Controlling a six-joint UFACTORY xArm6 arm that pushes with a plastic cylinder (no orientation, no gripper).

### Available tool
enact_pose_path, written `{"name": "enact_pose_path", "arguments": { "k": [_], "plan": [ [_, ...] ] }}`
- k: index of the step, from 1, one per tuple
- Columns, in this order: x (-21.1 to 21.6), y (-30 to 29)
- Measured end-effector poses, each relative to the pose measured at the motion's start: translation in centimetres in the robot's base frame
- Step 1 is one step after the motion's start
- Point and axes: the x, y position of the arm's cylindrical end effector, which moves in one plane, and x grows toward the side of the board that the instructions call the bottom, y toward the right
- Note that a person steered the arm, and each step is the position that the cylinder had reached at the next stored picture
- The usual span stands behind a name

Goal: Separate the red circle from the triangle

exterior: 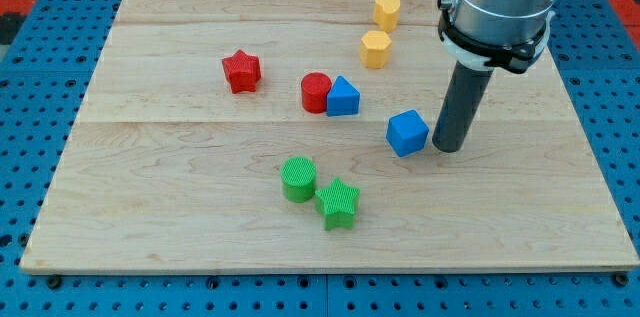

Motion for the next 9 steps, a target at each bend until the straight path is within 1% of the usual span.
{"name": "enact_pose_path", "arguments": {
  "k": [1,2,3,4,5,6,7,8,9],
  "plan": [
    [-2.0,0.1],
    [-6.7,-1.9],
    [-9.6,-5.5],
    [-9.6,-9.9],
    [-6.7,-12.7],
    [-3.4,-14.0],
    [-3.6,-17.2],
    [-3.4,-17.3],
    [-4.7,-17.9]
  ]
}}
